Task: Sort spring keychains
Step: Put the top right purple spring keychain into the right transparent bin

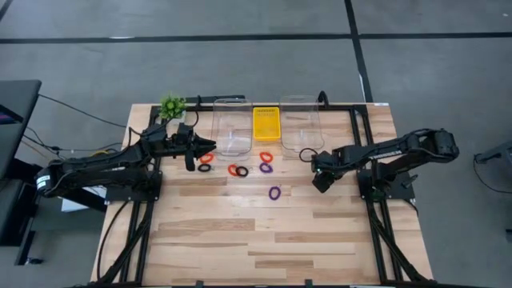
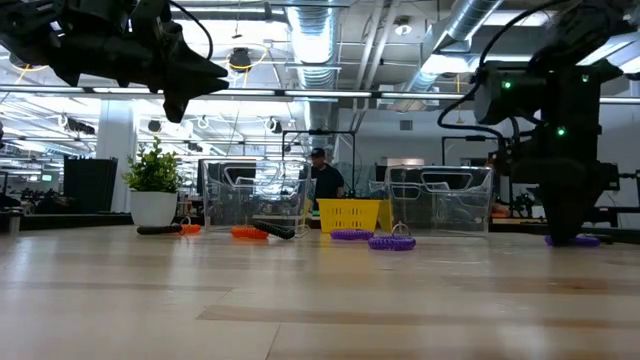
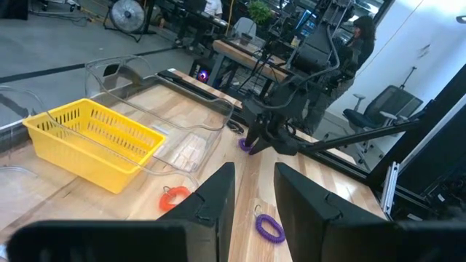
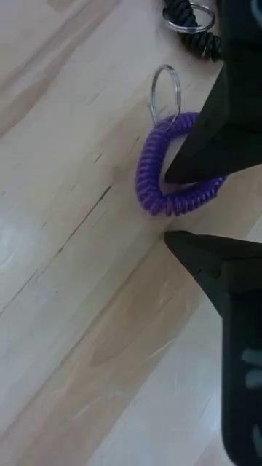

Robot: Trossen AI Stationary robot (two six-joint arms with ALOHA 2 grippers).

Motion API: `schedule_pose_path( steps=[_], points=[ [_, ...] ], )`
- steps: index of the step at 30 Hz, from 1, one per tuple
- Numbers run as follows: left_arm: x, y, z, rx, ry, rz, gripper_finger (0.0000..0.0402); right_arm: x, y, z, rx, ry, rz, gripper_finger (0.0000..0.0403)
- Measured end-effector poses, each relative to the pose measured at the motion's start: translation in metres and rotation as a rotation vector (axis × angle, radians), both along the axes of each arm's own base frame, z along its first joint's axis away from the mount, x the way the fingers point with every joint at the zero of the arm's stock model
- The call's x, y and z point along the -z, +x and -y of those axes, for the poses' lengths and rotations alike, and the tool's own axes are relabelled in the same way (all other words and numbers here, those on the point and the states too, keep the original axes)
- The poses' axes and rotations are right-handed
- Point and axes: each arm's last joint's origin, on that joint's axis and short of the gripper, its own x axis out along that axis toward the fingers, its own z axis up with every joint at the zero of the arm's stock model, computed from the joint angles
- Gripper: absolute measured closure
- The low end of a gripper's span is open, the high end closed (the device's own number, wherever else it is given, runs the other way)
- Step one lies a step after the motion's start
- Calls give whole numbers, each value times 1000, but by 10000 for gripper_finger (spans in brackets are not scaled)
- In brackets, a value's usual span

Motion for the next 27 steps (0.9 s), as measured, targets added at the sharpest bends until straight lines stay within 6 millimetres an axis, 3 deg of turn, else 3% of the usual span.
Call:
schedule_pose_path(
  steps=[9, 17, 23, 27],
  points=[
    [0, 0, 0, 0, 0, 0, 307, 1, 0, 0, 0, 19, 3, 289],
    [0, 0, 0, 0, 3, 0, 307, -3, 0, -3, -2, 102, 52, 385],
    [0, 0, 0, 0, 3, -1, 307, -10, 5, -9, -31, 308, 180, 374],
    [0, 0, 0, 0, 0, -2, 307, -21, 13, -12, -86, 421, 329, 387]
  ],
)
